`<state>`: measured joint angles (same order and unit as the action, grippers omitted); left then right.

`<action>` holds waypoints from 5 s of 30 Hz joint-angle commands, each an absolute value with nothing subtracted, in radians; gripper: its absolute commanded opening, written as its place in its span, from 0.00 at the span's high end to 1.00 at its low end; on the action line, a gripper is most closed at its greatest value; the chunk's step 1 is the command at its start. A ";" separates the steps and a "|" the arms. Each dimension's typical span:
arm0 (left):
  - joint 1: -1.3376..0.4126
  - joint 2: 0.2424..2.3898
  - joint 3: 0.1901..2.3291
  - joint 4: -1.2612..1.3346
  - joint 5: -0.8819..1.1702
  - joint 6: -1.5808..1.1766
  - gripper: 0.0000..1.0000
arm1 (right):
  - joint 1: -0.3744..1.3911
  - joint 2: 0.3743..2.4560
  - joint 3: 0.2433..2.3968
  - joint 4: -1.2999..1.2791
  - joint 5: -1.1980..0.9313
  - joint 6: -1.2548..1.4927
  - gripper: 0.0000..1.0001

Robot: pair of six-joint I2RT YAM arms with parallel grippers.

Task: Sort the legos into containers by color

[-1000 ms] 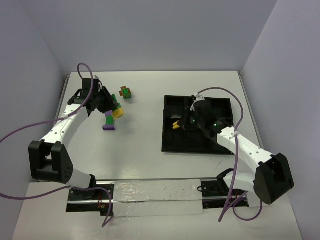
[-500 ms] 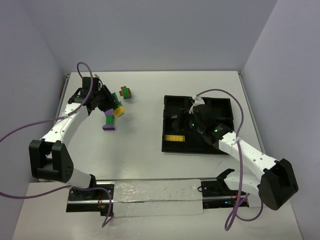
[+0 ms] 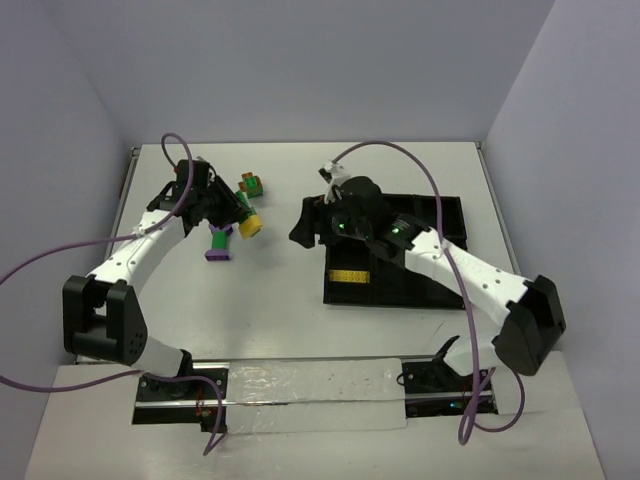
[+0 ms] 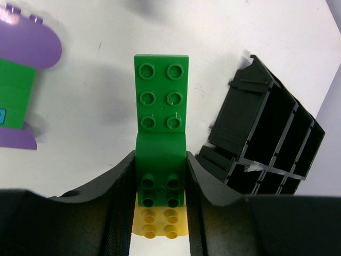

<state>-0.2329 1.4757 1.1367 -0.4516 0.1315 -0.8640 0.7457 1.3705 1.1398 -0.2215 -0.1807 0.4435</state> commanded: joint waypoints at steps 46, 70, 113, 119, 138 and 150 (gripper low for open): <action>-0.258 1.471 1.100 -0.344 0.246 -0.930 1.00 | 0.764 1.871 1.490 -0.069 -0.266 0.647 0.46; -0.258 1.473 1.091 -0.349 0.228 -0.914 1.00 | 0.778 1.908 1.523 -0.070 -0.343 0.641 0.57; -0.258 1.648 1.190 -0.406 0.116 -0.856 1.00 | 0.613 1.329 0.943 -0.142 -0.184 0.594 1.00; -0.258 1.644 1.190 -0.409 0.135 -0.838 1.00 | 0.517 1.207 0.845 -0.223 -0.071 0.544 1.00; -0.258 1.542 1.163 -0.501 0.319 -0.532 1.00 | 0.497 1.310 0.820 -0.210 -0.081 0.491 0.57; -0.258 1.510 1.145 -0.395 0.690 -0.436 1.00 | 0.497 1.260 0.989 -0.250 -0.177 0.441 0.47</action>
